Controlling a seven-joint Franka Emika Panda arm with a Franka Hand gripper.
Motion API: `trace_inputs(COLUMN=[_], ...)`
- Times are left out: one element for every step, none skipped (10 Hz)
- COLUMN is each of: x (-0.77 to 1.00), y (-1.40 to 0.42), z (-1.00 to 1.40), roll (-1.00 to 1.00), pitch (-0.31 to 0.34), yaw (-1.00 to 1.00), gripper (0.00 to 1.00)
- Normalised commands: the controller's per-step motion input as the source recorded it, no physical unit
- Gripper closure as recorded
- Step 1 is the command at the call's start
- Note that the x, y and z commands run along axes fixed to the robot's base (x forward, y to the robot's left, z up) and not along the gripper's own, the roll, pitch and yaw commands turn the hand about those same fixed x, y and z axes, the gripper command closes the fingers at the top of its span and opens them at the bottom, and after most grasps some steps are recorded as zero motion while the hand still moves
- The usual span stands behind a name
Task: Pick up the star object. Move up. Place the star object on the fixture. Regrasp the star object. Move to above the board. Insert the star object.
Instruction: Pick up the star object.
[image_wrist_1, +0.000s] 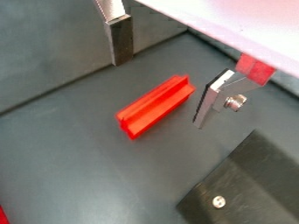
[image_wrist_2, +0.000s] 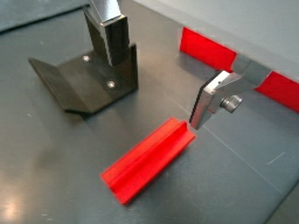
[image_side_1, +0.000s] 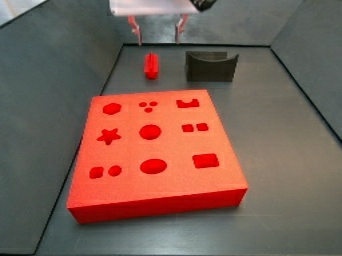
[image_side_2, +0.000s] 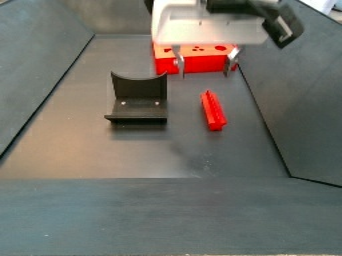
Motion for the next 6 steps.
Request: trace_inputs(x=[-0.01,-0.05,-0.08,-0.09,-0.06,-0.03], y=[-0.08,0.00,0.00,0.03,0.01,0.00], z=[-1.00,-1.00,-1.00,-1.00,-1.00,-1.00], roll=[0.06,0.07,0.06,0.05,0.05,0.04], pitch=[-0.023,-0.023,-0.037,-0.050,-0.051,-0.049], yaw=[0.09,0.07,0.06,0.07,0.05,0.00], gripper=[0.00,0.00,0.00,0.00,0.00,0.00])
